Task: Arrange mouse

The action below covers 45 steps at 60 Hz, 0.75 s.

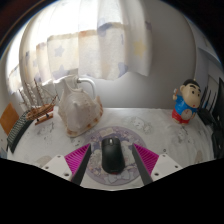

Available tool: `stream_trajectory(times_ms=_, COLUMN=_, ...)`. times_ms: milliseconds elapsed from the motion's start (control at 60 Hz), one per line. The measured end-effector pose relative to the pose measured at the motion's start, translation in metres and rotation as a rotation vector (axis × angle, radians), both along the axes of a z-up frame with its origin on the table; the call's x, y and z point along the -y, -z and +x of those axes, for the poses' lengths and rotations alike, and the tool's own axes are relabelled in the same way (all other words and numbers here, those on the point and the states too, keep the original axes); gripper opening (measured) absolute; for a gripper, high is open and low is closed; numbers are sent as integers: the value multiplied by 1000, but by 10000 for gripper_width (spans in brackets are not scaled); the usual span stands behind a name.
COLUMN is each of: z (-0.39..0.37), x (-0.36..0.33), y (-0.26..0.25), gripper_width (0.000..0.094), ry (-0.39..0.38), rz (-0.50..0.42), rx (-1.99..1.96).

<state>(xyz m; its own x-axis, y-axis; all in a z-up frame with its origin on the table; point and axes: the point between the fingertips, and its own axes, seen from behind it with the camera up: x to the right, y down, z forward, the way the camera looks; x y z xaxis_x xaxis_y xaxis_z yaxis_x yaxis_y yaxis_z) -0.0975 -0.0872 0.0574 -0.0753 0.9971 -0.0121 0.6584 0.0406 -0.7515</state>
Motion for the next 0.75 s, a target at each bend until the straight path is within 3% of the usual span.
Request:
stream_trajectory(times_ms=117, z=60, x=-18, y=-49, gripper_width=852, ry=80, rz=19, rx=73)
stream_trajectory(times_ms=250, z=143, x=-20, y=-91, gripper_width=854, ry=97, rz=-10, rx=154)
stream_trajectory(times_ms=383, z=200, x=-31, y=-115, gripper_width=857, ry=124, rz=17, rx=168)
stream_trajectory(times_ms=750, z=226, x=-59, y=-135, gripper_width=854, ry=185, rz=47, rx=128)
